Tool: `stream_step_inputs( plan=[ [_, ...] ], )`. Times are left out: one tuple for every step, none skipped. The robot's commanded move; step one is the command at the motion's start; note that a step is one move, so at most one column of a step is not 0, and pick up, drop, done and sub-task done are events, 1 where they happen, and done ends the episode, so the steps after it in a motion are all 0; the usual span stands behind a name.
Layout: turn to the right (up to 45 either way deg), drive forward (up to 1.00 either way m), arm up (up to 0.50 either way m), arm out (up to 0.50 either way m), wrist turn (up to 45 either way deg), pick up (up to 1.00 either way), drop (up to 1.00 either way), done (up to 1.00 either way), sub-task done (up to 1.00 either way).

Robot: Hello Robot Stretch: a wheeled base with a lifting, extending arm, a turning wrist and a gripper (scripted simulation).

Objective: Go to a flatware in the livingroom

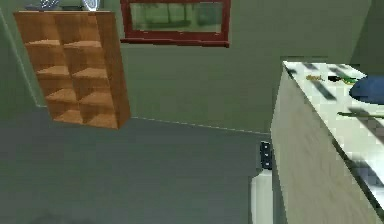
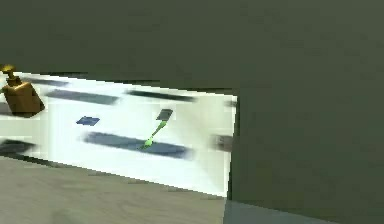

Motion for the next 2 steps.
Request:
stream_step_inputs(
  plan=[
    [-12.0,0.00,0.00,0.00,0.0,0.00,0.00,0.00,0.00],
    [0.0,0.05,0.00,0.00,0.0,0.00,0.00,0.00,0.00]
  ],
)
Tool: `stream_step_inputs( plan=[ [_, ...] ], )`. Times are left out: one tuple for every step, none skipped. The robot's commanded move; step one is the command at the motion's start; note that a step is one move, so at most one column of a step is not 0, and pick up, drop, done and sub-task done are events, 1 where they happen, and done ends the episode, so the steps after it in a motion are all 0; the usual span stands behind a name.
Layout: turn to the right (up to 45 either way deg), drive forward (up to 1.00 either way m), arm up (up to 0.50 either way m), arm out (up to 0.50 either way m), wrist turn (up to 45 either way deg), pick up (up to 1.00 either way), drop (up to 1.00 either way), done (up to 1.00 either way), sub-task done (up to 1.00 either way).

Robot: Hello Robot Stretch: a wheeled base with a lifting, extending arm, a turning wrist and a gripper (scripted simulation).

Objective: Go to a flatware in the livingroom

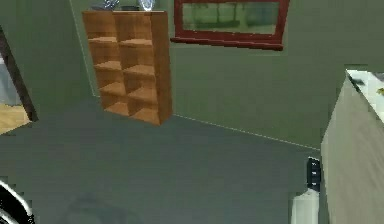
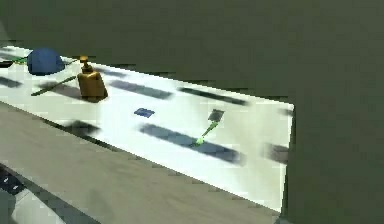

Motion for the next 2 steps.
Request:
stream_step_inputs(
  plan=[
    [-12.0,0.00,0.00,0.00,0.0,0.00,0.00,0.00,0.00],
    [0.0,1.00,0.00,0.00,0.0,0.00,0.00,0.00,0.00]
  ],
)
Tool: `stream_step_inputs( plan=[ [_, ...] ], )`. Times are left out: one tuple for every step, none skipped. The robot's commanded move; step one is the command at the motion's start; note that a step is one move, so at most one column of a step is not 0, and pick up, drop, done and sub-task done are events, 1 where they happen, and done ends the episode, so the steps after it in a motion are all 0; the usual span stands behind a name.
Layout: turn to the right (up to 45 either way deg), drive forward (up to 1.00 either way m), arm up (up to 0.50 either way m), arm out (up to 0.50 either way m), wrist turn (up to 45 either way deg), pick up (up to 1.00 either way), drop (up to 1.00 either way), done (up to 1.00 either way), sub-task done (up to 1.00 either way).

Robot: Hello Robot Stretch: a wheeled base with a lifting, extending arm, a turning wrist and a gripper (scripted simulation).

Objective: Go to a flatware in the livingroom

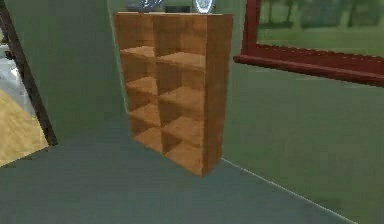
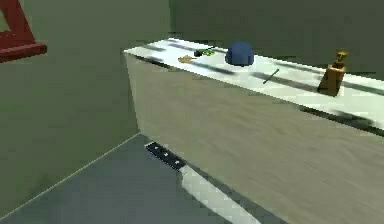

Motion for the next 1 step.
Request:
stream_step_inputs(
  plan=[
    [-45.0,0.00,0.00,0.00,0.0,0.00,0.00,0.00,0.00]
  ],
)
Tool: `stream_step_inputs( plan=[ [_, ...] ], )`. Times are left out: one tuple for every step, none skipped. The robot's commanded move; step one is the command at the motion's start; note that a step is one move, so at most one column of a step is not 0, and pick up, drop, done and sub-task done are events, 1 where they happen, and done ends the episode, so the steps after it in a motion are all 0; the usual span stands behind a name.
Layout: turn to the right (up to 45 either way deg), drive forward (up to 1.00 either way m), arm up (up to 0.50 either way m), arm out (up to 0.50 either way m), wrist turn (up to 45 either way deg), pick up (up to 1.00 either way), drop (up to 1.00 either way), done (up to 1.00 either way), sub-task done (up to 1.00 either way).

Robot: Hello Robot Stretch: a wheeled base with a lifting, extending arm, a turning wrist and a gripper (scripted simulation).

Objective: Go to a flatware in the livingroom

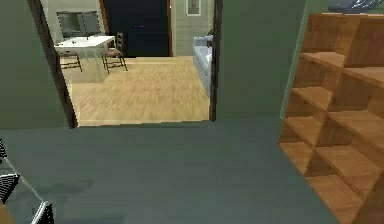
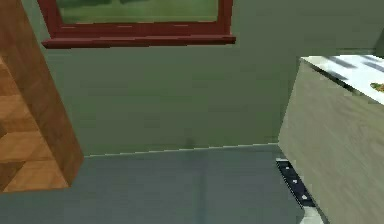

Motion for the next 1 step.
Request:
stream_step_inputs(
  plan=[
    [-6.0,0.00,0.00,0.00,0.0,0.00,0.00,0.00,0.00]
  ],
)
